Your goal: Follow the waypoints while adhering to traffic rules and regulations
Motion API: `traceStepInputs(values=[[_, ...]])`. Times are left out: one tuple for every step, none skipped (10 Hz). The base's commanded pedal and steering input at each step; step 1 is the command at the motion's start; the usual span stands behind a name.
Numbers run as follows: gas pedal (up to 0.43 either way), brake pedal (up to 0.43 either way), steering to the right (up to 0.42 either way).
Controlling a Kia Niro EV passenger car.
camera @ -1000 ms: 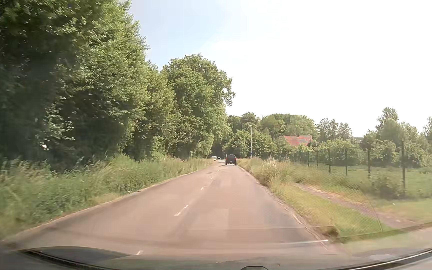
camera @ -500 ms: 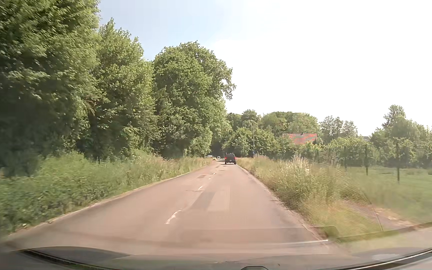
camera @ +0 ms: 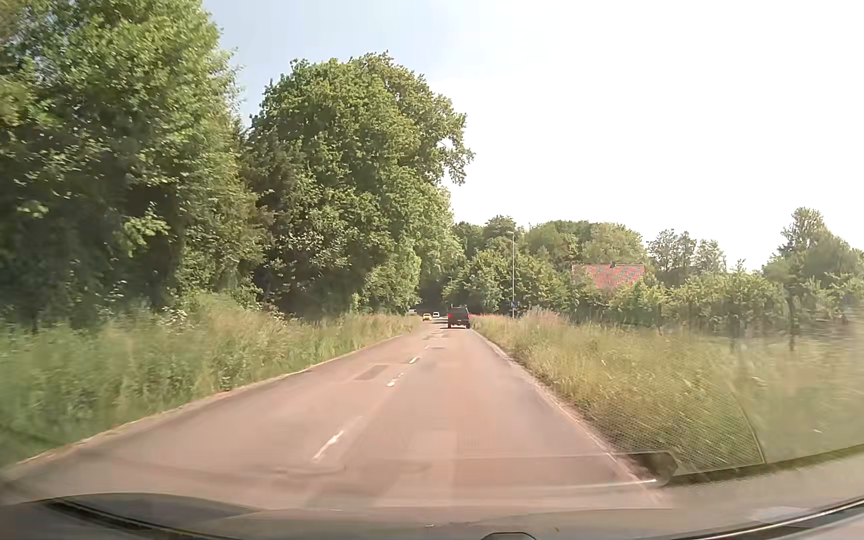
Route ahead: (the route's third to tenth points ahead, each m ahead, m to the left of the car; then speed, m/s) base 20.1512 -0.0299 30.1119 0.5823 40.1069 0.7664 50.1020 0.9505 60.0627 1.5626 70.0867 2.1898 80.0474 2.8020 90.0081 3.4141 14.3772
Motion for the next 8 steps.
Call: traceStepInputs(values=[[0.138, 0.0, -0.001], [0.138, 0.0, -0.001], [0.138, 0.0, -0.001], [0.138, 0.0, -0.001], [0.138, 0.0, -0.001], [0.138, 0.0, -0.001], [0.138, 0.0, -0.001], [0.138, 0.0, -0.005]])
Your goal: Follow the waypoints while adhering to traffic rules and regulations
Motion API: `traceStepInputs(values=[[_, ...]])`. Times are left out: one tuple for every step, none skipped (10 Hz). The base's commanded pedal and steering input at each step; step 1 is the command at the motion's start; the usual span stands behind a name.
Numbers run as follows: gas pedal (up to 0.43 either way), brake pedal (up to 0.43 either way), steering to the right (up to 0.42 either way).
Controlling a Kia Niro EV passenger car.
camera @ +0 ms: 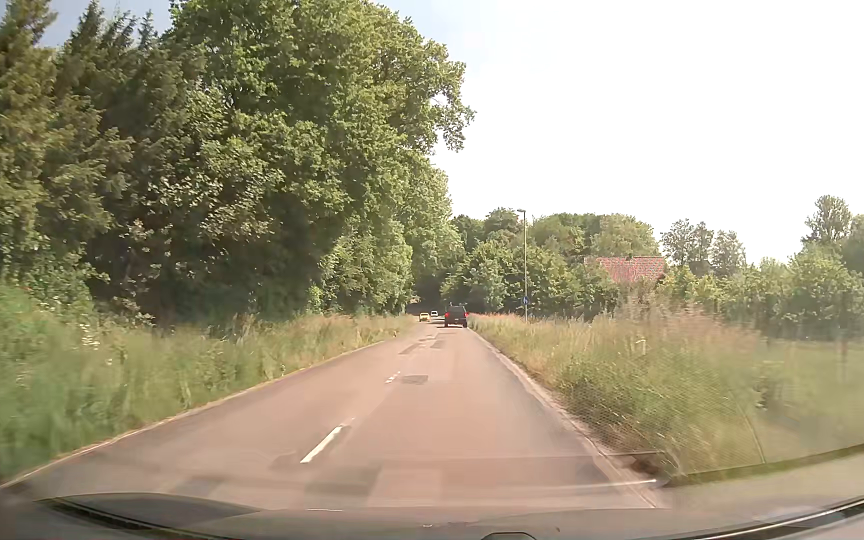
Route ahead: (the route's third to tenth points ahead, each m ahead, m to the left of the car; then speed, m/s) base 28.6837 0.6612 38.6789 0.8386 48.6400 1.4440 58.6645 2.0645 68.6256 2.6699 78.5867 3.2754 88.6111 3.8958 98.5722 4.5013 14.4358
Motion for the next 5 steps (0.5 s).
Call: traceStepInputs(values=[[0.138, 0.0, -0.005], [0.138, 0.0, -0.005], [0.11, 0.0, -0.005], [0.11, 0.0, -0.005], [0.11, 0.0, -0.005]])
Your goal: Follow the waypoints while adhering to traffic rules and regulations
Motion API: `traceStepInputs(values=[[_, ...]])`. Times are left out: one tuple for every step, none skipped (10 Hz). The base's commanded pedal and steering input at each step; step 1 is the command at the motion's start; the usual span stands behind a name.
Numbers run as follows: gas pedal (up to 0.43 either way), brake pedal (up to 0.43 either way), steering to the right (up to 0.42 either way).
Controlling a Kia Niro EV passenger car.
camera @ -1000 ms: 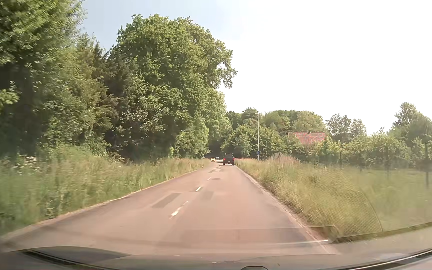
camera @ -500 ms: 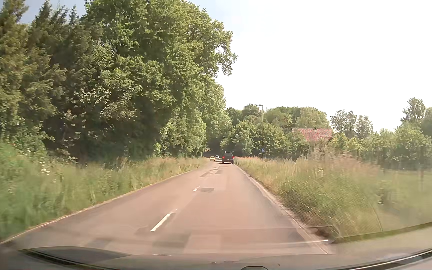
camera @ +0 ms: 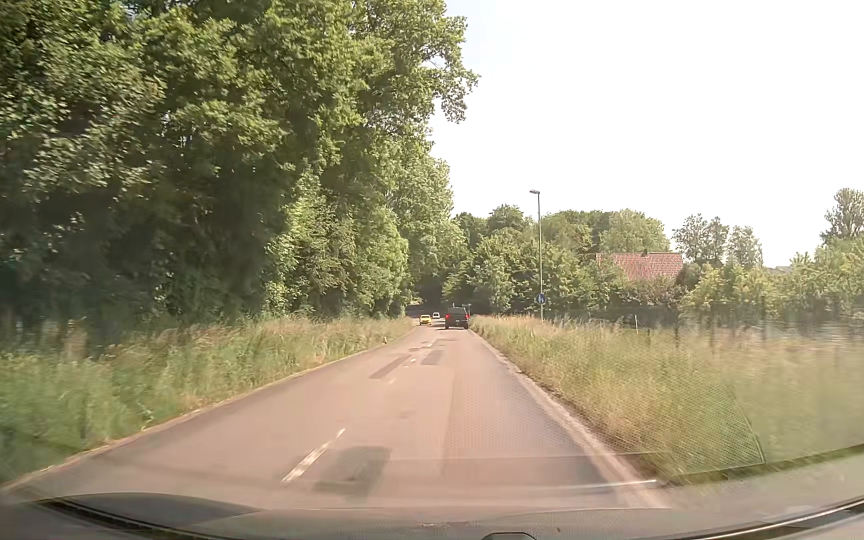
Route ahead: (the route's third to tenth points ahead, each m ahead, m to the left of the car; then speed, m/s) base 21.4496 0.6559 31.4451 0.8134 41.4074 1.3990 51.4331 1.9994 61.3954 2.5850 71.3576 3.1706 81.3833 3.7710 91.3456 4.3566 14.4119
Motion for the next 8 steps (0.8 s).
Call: traceStepInputs(values=[[0.11, 0.0, -0.005], [0.11, 0.0, -0.005], [0.11, 0.0, -0.005], [0.11, 0.0, -0.005], [0.11, 0.0, -0.005], [0.11, 0.0, -0.005], [0.11, 0.0, -0.005], [0.11, 0.0, -0.005]])
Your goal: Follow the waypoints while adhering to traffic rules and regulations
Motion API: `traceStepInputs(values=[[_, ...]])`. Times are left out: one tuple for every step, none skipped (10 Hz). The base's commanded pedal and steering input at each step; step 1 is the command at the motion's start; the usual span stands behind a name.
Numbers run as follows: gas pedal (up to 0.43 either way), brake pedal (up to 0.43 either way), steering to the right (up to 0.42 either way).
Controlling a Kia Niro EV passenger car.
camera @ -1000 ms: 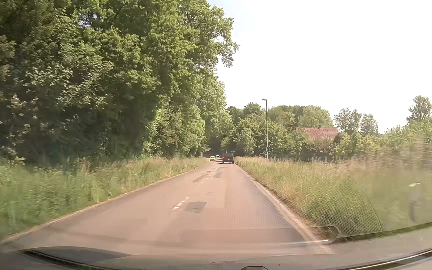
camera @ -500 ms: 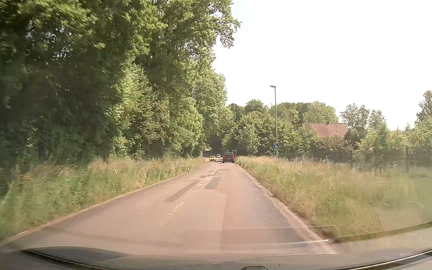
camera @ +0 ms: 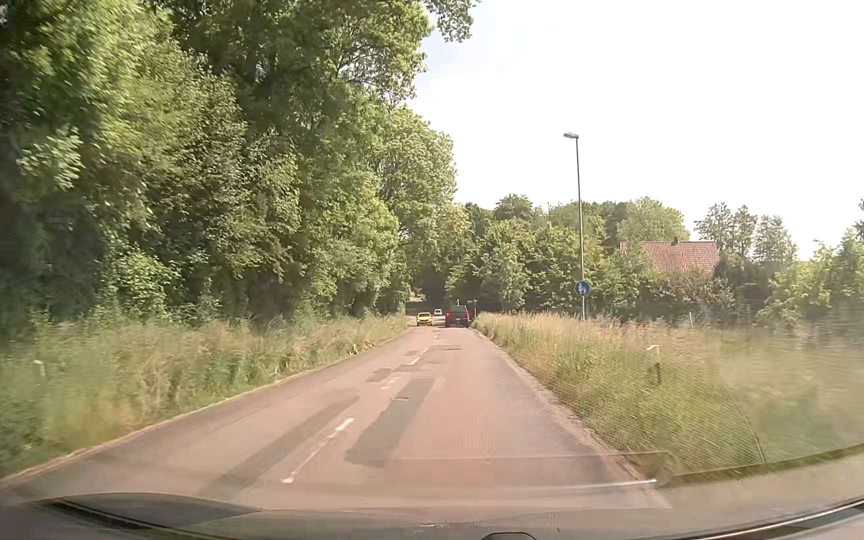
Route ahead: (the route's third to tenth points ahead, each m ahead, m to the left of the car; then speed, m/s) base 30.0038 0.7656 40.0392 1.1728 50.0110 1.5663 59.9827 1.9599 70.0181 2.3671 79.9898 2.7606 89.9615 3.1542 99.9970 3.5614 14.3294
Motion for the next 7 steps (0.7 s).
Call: traceStepInputs(values=[[0.11, 0.0, -0.005], [0.11, 0.0, -0.004], [0.11, 0.0, -0.003], [0.11, 0.0, -0.003], [0.11, 0.0, -0.003], [0.11, 0.0, -0.002], [0.118, 0.0, -0.002]])
